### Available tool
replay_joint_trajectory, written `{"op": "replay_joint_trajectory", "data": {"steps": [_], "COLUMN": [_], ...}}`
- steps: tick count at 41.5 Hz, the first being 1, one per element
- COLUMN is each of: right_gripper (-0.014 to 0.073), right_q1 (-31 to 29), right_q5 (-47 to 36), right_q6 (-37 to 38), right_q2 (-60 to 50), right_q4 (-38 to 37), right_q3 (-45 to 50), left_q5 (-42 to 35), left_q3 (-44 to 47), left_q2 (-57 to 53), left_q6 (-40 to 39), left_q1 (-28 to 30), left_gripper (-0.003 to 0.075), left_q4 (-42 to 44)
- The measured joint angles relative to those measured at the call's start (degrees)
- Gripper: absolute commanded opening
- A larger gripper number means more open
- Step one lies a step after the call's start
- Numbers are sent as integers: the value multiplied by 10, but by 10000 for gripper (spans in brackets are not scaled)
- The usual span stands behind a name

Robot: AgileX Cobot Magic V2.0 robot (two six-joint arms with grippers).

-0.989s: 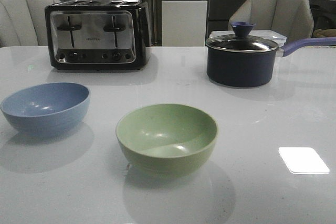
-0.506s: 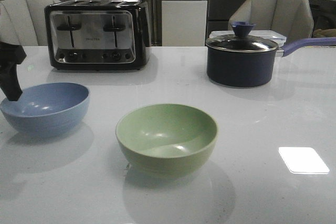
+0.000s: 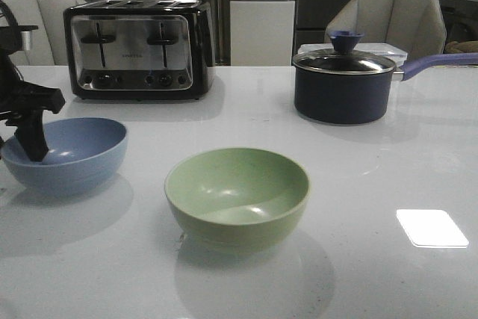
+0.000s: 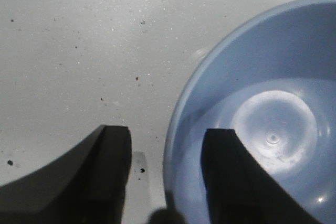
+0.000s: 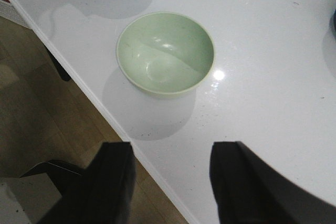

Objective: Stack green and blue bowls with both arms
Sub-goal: 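Lower the left gripper onto the rim of the light blue bowl and grasp, then lift the blue bowl and lower it into the green bowl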

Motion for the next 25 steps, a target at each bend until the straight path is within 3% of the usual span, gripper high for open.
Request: {"op": "replay_joint_trajectory", "data": {"steps": [11,25], "right_gripper": [445,445], "right_q1": [0,0], "right_q5": [0,0], "right_q6": [0,0], "right_q2": [0,0], "right_q4": [0,-1], "right_q3": [0,0], "left_q5": [6,51], "left_q3": [-2,-7], "left_q2": [0,-59], "left_q6": [0,38], "left_q1": [0,0], "left_gripper": [92,93], "left_q4": [0,-18]}}
